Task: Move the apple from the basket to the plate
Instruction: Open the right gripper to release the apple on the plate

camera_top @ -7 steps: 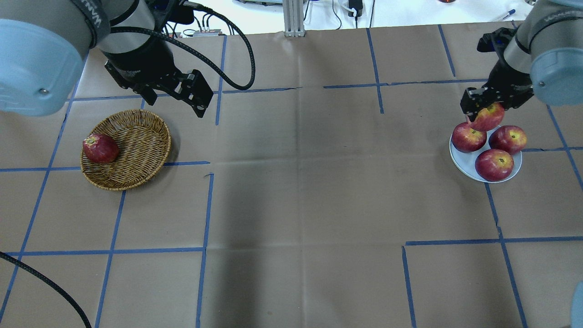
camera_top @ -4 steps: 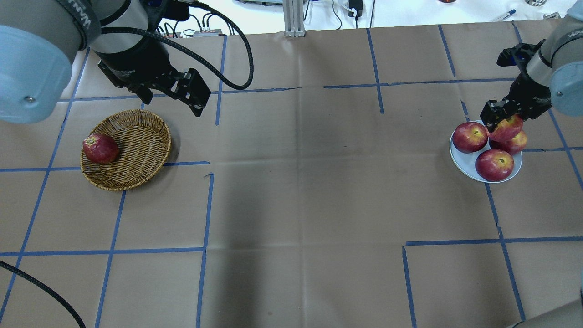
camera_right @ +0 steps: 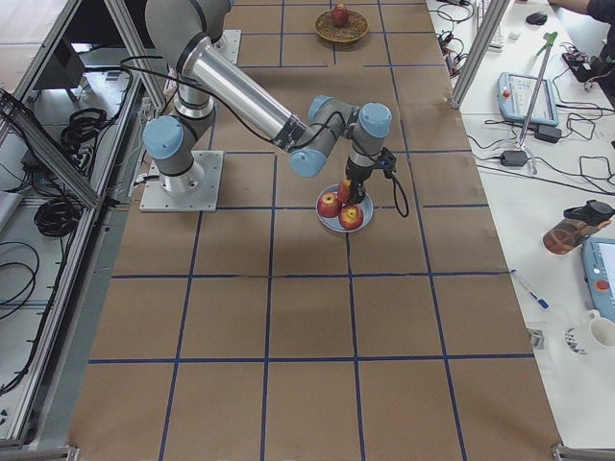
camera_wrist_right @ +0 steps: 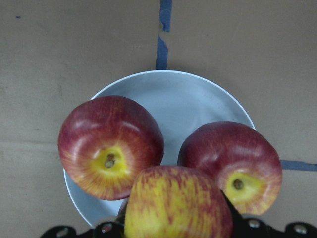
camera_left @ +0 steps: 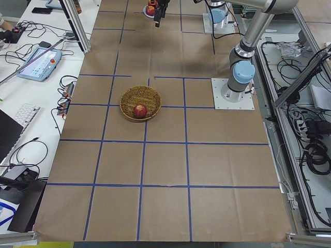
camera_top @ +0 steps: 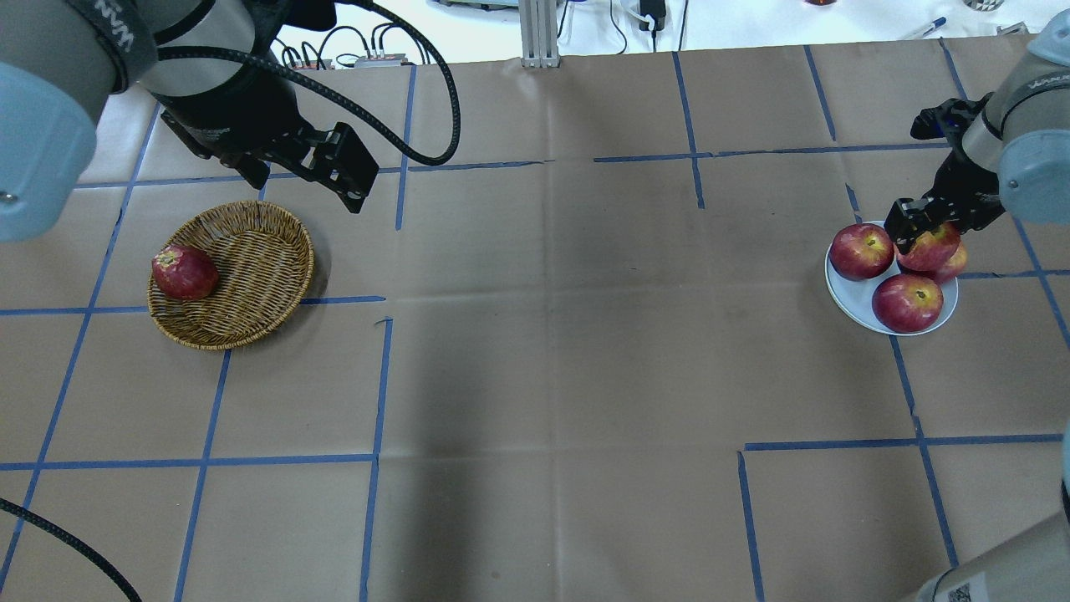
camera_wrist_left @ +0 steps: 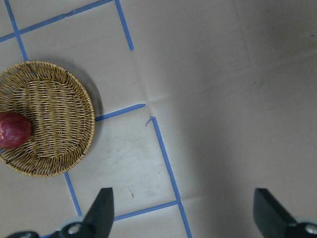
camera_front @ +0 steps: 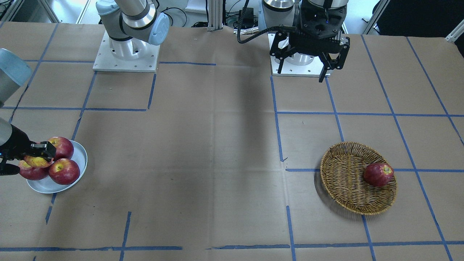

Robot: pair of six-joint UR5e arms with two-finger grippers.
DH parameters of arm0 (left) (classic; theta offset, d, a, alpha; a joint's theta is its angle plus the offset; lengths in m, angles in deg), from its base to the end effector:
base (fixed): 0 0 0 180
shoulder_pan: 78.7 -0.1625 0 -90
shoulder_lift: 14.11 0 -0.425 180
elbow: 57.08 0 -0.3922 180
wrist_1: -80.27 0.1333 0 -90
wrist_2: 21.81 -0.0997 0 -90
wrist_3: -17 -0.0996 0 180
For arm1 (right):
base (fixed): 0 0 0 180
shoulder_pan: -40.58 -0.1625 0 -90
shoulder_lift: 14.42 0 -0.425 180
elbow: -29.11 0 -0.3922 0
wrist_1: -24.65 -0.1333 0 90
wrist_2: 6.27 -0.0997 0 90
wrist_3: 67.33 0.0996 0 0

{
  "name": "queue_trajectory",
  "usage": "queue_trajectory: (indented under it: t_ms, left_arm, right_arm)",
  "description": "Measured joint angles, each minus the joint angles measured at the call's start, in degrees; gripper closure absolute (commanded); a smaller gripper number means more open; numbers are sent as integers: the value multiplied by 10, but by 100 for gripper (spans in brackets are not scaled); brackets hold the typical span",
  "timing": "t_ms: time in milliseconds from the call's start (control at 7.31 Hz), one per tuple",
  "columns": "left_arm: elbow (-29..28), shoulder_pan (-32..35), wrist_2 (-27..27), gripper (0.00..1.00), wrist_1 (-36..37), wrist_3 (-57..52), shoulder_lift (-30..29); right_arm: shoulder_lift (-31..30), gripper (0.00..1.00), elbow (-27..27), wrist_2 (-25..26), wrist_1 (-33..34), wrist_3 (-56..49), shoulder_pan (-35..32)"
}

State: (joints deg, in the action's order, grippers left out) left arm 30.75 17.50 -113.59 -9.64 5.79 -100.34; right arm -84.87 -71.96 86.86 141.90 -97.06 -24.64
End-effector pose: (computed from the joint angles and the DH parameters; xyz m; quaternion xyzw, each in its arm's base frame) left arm -0.1804 -0.4549 0.5386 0.1503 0.9871 -0.0519 0.0178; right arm -0.1242 -0.5742 0.2581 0.0440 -0.9982 -0.0386 0.0108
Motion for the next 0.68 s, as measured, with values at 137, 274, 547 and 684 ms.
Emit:
queue_trajectory:
  t_ms: [137,274,547,684]
  left_arm:
    - [2,0,-1,0,-2,-3,5]
    - [3,0,-1,0,-6,-4,9]
    - [3,0,-2,0,-14,-5,13]
    - [2,0,-2,0,-15,-5,14]
  right_arm:
    - [1,0,0,0,-1,0,0]
    - [0,0,1,-1,-2,1,0]
    - [-8,0,5,-3,-7,5,0]
    - [-16,0,8,-4,-8,7,-1]
